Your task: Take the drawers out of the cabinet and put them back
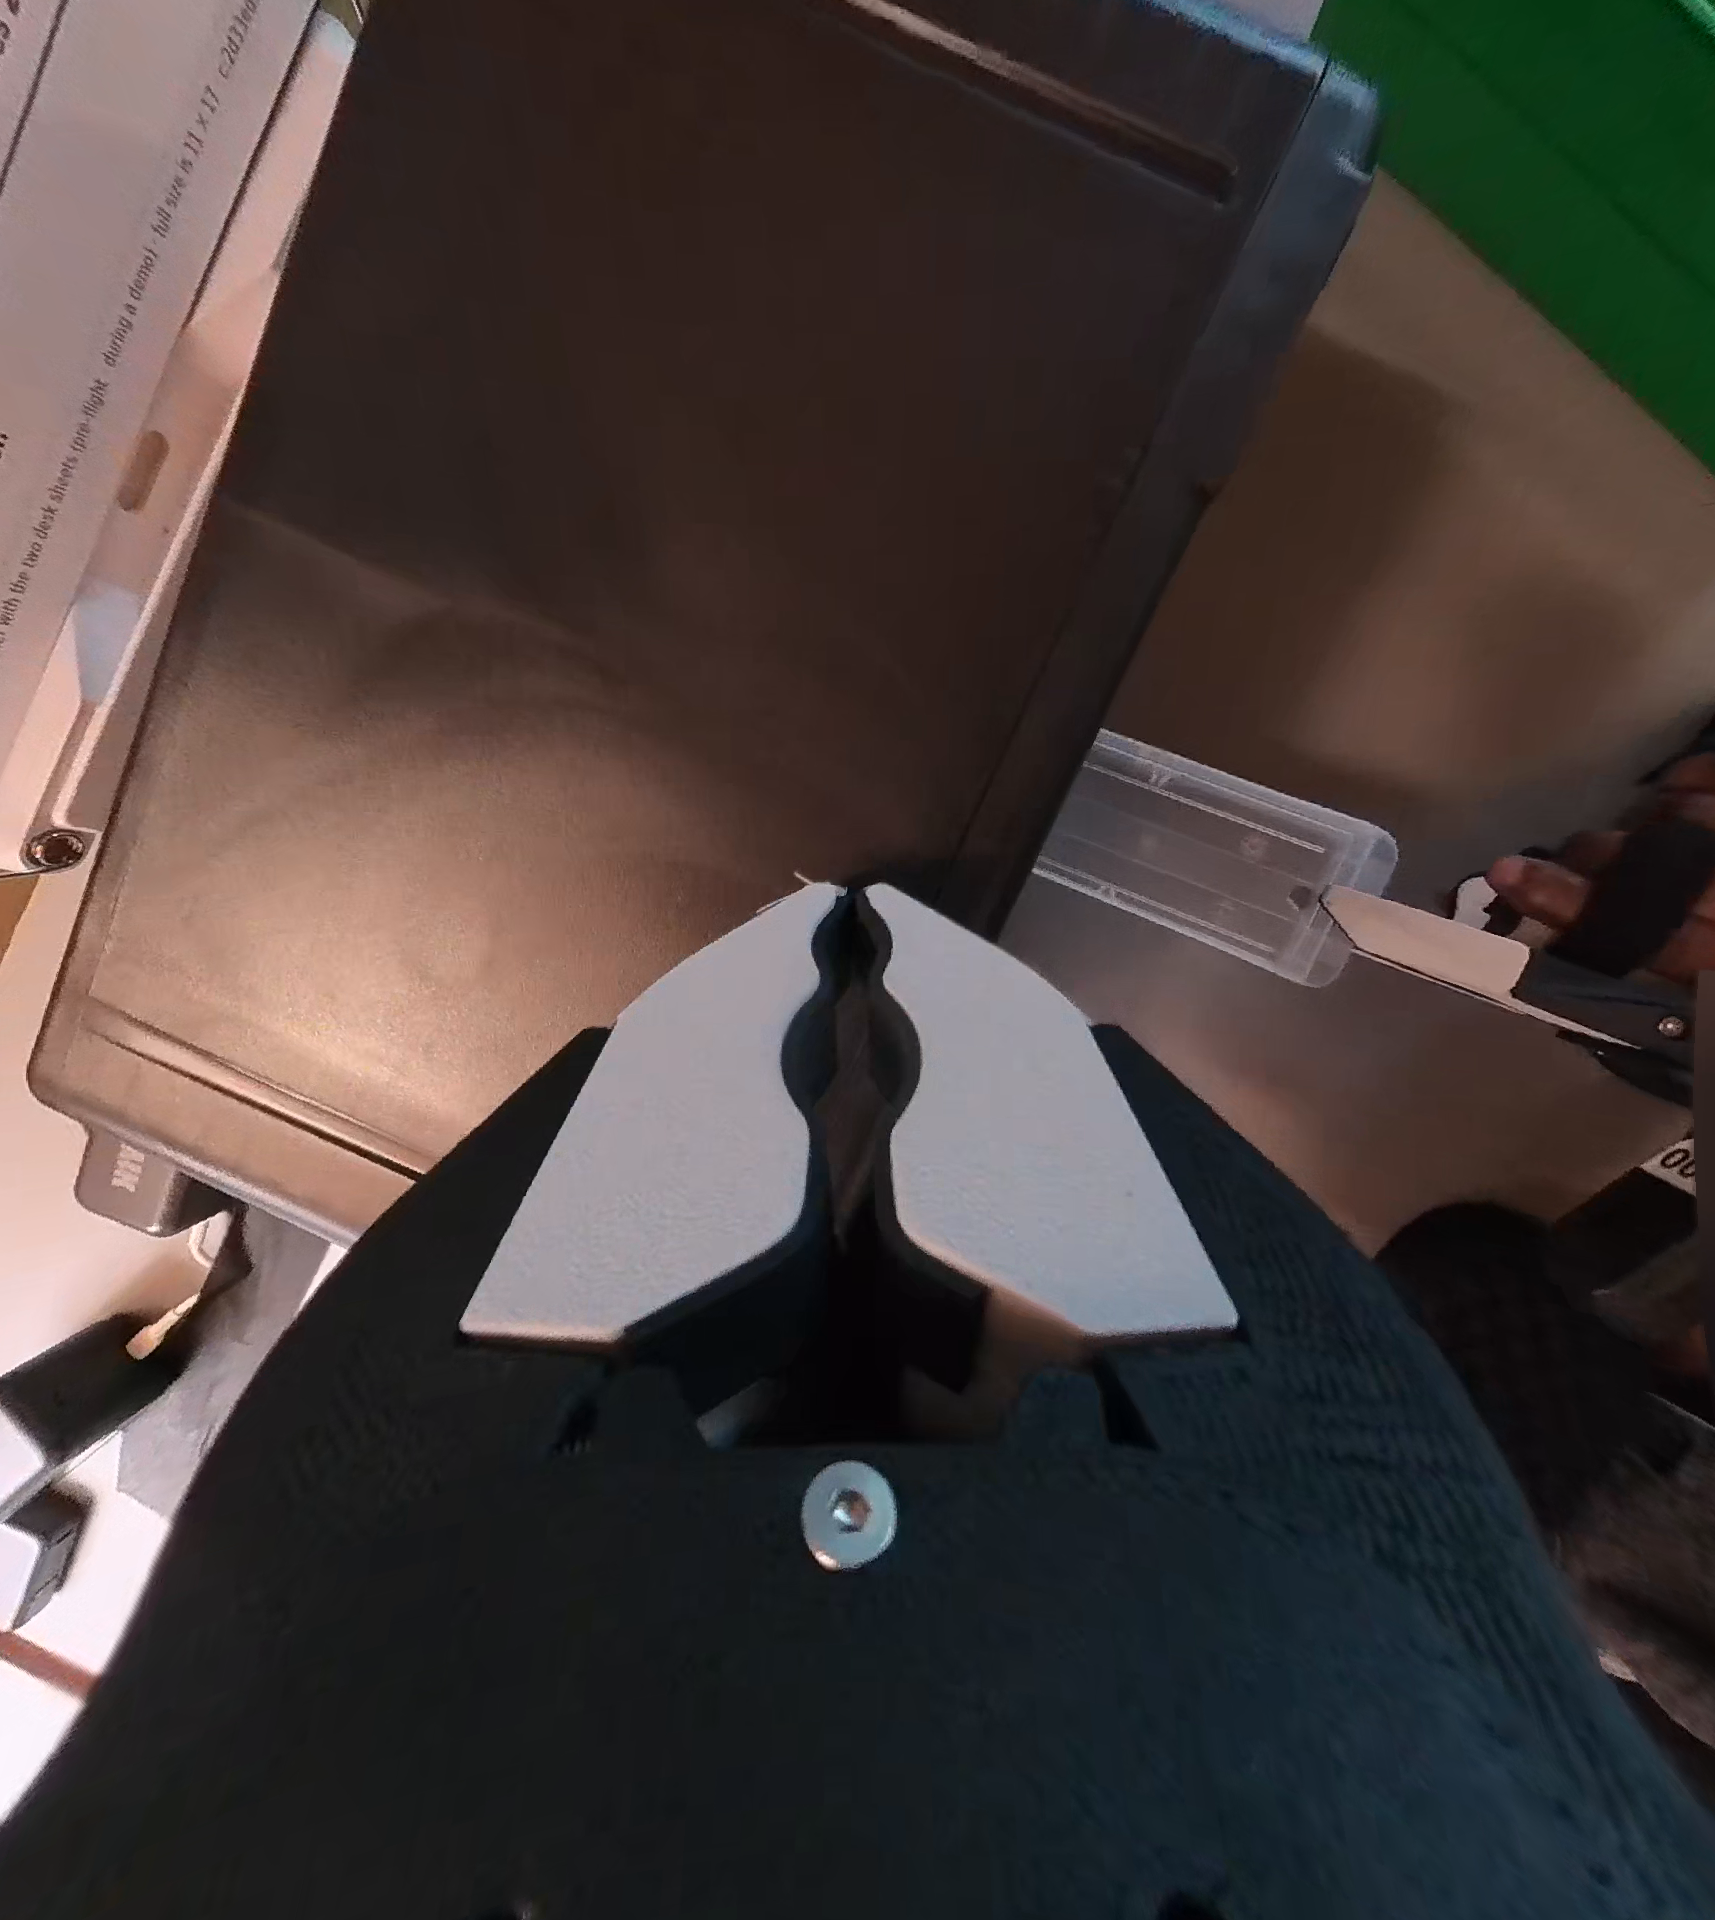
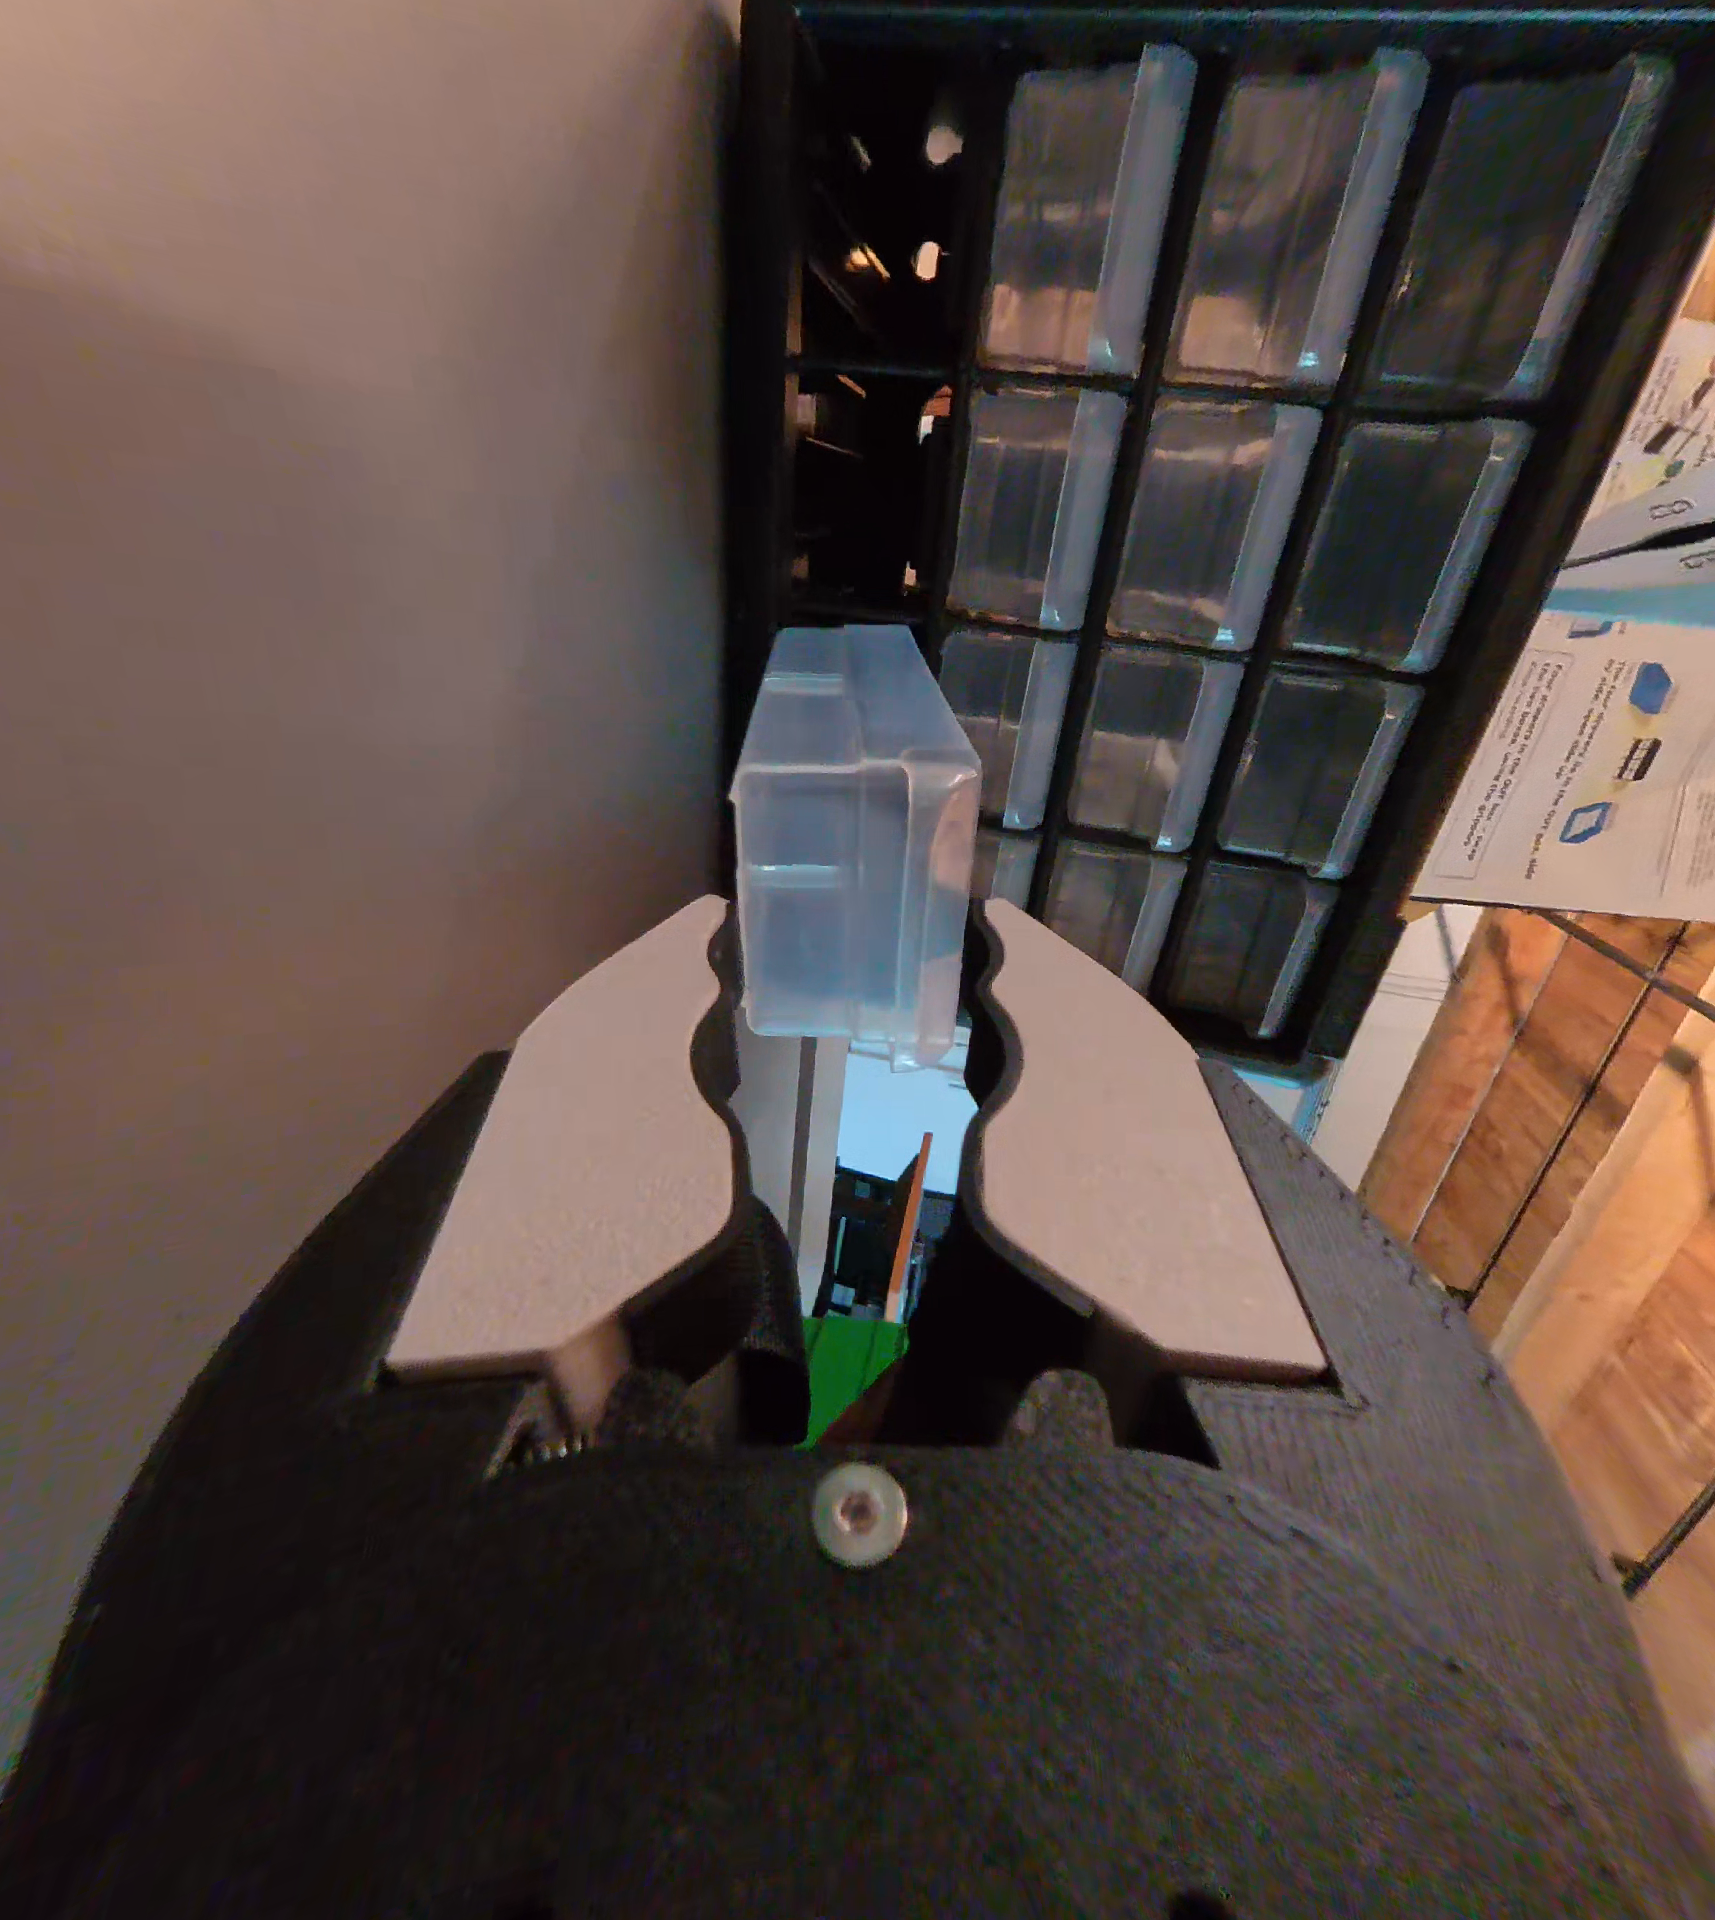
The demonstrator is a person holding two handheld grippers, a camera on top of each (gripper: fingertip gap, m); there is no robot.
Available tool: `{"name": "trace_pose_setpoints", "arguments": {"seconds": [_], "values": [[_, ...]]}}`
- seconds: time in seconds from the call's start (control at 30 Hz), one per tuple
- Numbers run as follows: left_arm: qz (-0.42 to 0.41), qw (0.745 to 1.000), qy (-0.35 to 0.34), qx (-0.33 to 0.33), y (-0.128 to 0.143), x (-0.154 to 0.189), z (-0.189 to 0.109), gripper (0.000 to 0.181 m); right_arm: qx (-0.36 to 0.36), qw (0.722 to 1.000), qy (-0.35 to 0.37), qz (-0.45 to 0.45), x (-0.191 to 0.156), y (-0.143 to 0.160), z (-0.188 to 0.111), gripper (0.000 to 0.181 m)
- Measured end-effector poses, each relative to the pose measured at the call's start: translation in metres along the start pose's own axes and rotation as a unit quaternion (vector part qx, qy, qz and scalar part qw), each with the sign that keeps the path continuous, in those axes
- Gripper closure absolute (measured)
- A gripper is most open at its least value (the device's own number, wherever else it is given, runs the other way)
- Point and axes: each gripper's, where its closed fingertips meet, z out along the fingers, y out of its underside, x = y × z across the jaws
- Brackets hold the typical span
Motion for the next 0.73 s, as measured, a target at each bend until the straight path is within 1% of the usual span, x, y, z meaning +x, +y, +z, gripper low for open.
{"name": "trace_pose_setpoints", "arguments": {"seconds": [0.23,0.27,0.37,0.47,0.5,0.53,0.6,0.73], "values": [[0.008,1.000,-0.017,-0.021,0.000,0.000,0.000,0.180,0.000,1.000,0.005,0.001,0.001,-0.005,0.016,0.140],[0.009,1.000,-0.018,-0.022,0.000,0.000,0.000,0.180,0.016,1.000,0.002,0.003,0.002,-0.011,0.016,0.141],[0.010,1.000,-0.019,-0.018,0.000,-0.001,0.000,0.180,0.025,1.000,-0.002,-0.003,0.001,-0.021,0.017,0.141],[0.008,1.000,-0.016,-0.008,0.000,-0.001,0.000,0.180,0.030,0.999,-0.013,-0.011,-0.005,-0.023,0.016,0.141],[0.008,1.000,-0.015,-0.006,0.000,-0.001,0.001,0.180,0.034,0.999,-0.035,-0.015,-0.013,-0.022,0.016,0.147],[0.008,1.000,-0.015,-0.005,0.000,-0.001,0.001,0.180,0.041,0.998,-0.045,-0.021,-0.021,-0.020,0.016,0.165],[0.010,1.000,-0.016,-0.006,0.000,-0.001,0.001,0.180,0.047,0.997,-0.024,-0.059,-0.024,-0.012,0.019,0.165],[0.012,1.000,-0.018,-0.009,-0.001,-0.001,0.001,0.180,0.058,0.998,-0.027,-0.023,-0.016,-0.004,0.026,0.165]]}}
